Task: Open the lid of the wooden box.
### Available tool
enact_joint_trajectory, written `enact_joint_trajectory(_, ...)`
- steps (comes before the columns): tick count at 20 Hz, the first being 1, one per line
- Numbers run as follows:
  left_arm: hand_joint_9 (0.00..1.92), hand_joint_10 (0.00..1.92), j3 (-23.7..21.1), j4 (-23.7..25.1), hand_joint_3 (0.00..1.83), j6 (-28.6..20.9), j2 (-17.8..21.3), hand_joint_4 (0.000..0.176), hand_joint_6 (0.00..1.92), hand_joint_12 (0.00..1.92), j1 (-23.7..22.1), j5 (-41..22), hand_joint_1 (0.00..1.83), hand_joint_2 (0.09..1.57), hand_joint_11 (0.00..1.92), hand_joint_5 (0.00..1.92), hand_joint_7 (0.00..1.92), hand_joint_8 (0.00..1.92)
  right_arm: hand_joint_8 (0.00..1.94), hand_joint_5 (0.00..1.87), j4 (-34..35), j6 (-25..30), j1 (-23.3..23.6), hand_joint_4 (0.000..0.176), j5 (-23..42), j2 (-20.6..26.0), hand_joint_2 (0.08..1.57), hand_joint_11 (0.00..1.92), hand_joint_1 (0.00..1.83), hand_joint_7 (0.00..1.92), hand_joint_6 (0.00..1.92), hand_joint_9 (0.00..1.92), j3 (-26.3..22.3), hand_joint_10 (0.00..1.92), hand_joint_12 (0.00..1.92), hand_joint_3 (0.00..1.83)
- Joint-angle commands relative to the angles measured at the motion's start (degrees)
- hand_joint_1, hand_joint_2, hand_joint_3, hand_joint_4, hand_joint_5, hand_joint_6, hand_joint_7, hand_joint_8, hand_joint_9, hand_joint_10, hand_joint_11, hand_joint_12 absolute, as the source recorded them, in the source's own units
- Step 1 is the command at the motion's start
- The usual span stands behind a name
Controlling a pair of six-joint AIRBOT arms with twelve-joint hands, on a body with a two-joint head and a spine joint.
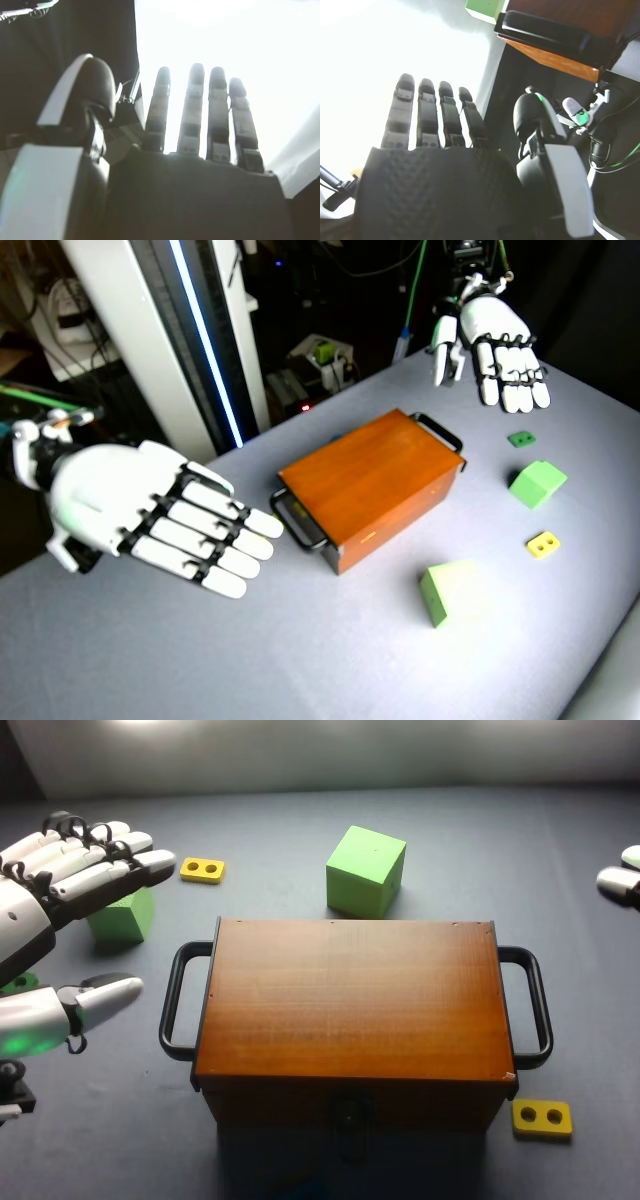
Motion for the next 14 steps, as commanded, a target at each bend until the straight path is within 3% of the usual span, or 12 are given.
enact_joint_trajectory(1,0.02,0.01,0.36,-1.13,0.01,-0.29,0.38,0.0,0.01,0.42,-0.29,-6.53,0.39,1.37,0.0,0.22,0.08,0.0,0.0,0.12,0.09,0.08,0.04,0.0,7.02,0.2,1.37,0.0,0.5,0.01,0.04,0.0,0.07,0.0,0.0,0.02)
enact_joint_trajectory(9,0.09,0.01,0.36,-0.68,0.0,-0.39,0.52,0.0,0.0,0.57,0.61,-3.55,0.38,1.37,0.0,0.28,0.18,0.0,0.0,0.12,0.8,0.08,-0.43,0.0,6.08,-1.18,1.37,0.0,0.51,0.03,0.02,0.0,0.28,0.0,0.0,0.01)
enact_joint_trajectory(13,0.15,0.02,0.16,-1.04,0.0,-0.87,0.69,0.0,0.01,0.47,2.58,-2.43,0.32,1.39,0.0,0.32,0.28,0.01,0.01,0.12,0.9,0.08,-0.45,0.0,4.55,-1.97,1.37,0.0,0.5,0.02,0.01,0.0,0.5,0.0,0.0,0.0)
enact_joint_trajectory(14,0.13,0.01,0.16,-1.04,0.0,-1.07,0.75,0.0,0.0,0.29,2.92,-1.76,0.27,1.39,0.0,0.31,0.26,0.01,0.0,0.12,0.94,0.09,-0.48,0.0,4.09,-2.23,1.37,0.0,0.5,0.01,0.01,0.0,0.6,0.0,0.0,0.0)
